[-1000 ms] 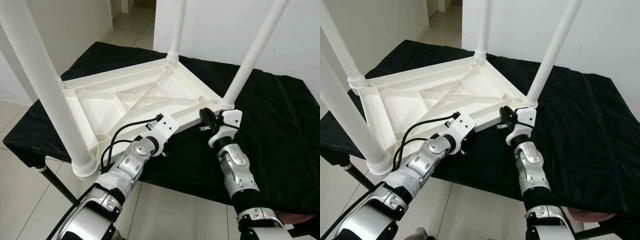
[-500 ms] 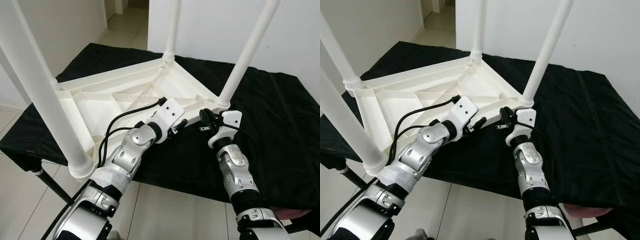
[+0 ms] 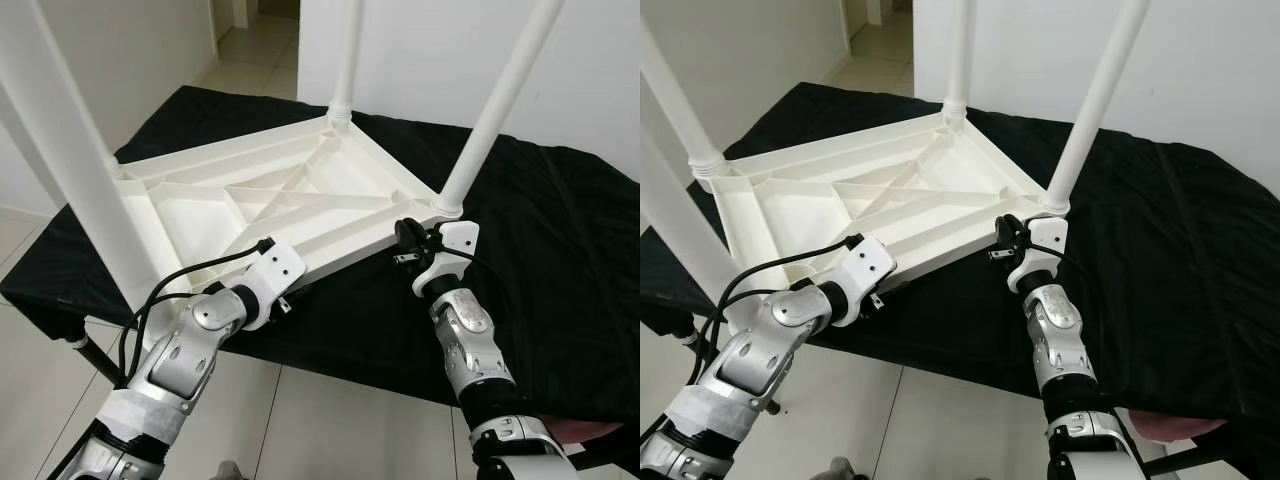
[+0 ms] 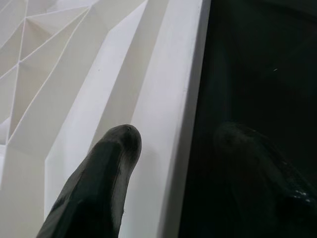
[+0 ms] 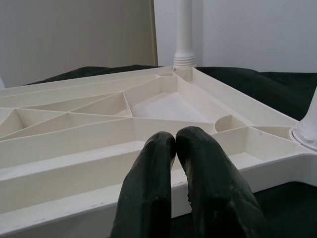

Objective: Building children table

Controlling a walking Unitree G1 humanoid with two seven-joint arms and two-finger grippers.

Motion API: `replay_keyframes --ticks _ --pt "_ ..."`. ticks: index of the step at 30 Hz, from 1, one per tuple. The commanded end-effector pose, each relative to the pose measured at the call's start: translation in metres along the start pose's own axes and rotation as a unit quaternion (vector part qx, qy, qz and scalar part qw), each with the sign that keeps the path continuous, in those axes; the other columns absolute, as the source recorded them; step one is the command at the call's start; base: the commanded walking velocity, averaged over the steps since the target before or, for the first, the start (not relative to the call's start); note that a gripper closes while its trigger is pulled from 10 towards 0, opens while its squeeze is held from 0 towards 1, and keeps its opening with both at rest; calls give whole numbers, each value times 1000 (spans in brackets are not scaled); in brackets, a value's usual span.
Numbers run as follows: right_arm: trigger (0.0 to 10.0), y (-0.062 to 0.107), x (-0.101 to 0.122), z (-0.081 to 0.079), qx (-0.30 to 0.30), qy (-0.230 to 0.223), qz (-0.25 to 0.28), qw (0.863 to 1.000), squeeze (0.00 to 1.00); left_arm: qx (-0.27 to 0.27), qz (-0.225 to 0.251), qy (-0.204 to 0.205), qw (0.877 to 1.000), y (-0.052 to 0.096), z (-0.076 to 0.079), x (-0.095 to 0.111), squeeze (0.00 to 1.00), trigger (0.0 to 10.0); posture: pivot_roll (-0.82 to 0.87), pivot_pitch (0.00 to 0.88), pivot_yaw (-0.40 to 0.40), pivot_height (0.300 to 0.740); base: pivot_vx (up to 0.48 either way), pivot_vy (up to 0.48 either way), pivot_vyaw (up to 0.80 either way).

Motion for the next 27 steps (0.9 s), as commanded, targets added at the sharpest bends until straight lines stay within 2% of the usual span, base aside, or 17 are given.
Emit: replay_keyframes --ticks 1,11,12,13,14,15,18,19,20,21,25,26,27 --pt "10000 0 -2 1 3 0 -6 1000 0 -6 -14 9 1000 3 4 -4 0 10000 -13 0 -45 740 0 0 0" --pt "10000 0 -2 -1 6 -1 -8 1000 0 9 -48 -2 999 15 2 -11 0 10000 -6 0 -51 740 0 0 0" --pt "10000 0 -2 -1 6 -2 -8 1000 0 9 -55 -4 998 16 2 -13 0 9412 -7 0 -50 740 0 0 0" --pt "10000 0 -2 0 5 -2 -8 1000 0 11 -64 -10 998 16 1 -16 0 6941 -8 0 -49 740 0 0 0" --pt "10000 0 -2 0 4 -2 -8 1000 0 13 -69 -13 997 17 1 -19 0 5098 -8 0 -49 740 0 0 0" --pt "10000 0 -2 0 3 -2 -8 1000 0 15 -74 -13 997 17 0 -20 0 4627 -11 0 -46 740 0 0 0" --pt "10000 0 -2 0 2 -2 -8 1000 0 15 -79 -14 997 16 0 -22 0 4667 -11 0 -46 740 0 0 0" --pt "10000 0 -1 1 0 -2 -7 1000 0 17 -89 -21 996 15 -1 -25 0 6196 -15 0 -44 740 0 0 0" --pt "10000 0 -1 1 0 -2 -7 1000 0 17 -89 -21 996 15 -1 -25 0 6196 -15 0 -44 740 0 0 0" --pt "10000 0 -1 1 -1 -2 -7 1000 0 20 -93 -21 995 14 -2 -26 0 8431 -15 0 -44 740 0 0 0" --pt "10000 0 -1 2 -3 -2 -7 1000 0 24 -95 -20 995 13 -3 -26 0 8431 -15 0 -44 740 0 0 0" --pt "10000 0 0 3 -5 -1 -6 1000 0 24 -96 -19 995 12 -3 -26 0 6588 -21 0 -41 740 0 0 0" --pt "10000 0 0 3 -7 -1 -6 1000 0 27 -98 -17 995 11 -4 -26 0 3490 -23 0 -40 740 0 0 0"
Point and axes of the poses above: a point about 5 cm out from each wrist's last joint towards the gripper, its own y axis pointing back from the gripper into the wrist, its own x axis along the axis of the wrist's last joint, z = x × y, the point moved 1 cm from there along -y, pointing out of the wrist towards the gripper, and after that the axes turned 8 degrees about y, right-handed, at the moved point
